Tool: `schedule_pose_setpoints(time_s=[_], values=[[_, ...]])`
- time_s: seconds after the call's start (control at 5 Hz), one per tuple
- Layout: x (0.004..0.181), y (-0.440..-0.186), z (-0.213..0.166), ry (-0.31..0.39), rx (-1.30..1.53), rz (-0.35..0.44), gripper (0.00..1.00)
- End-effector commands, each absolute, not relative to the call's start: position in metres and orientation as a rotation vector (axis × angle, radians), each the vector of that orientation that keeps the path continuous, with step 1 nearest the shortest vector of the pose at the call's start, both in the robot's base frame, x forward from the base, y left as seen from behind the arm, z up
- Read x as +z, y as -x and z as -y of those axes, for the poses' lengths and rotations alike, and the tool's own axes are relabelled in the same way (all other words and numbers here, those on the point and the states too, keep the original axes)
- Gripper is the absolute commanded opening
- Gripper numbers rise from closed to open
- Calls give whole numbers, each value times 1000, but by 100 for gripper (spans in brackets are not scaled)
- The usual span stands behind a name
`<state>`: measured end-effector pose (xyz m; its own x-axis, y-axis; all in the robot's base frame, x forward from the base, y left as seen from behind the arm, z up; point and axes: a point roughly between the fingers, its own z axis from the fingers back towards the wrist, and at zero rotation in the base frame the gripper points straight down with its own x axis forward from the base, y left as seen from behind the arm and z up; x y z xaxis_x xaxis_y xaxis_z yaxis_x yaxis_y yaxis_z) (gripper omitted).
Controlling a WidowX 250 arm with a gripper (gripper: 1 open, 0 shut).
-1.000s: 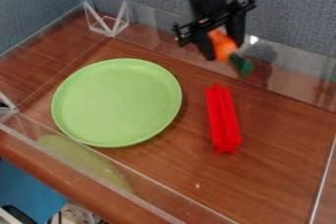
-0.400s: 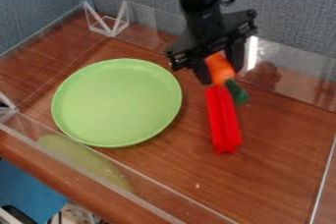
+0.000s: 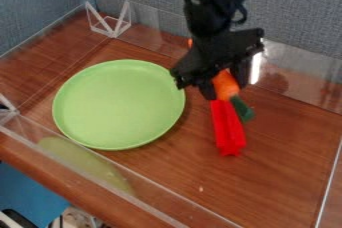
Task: Put the carrot on the left side
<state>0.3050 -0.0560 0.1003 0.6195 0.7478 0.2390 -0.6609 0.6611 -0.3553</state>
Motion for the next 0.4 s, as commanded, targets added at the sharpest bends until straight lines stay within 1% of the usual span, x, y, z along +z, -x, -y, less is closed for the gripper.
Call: schedule_pose_setpoints(time_s=[0.0,0.2], values=[[109,-310,57,270,731,433,0],[104,-314,50,256,648,441,0]])
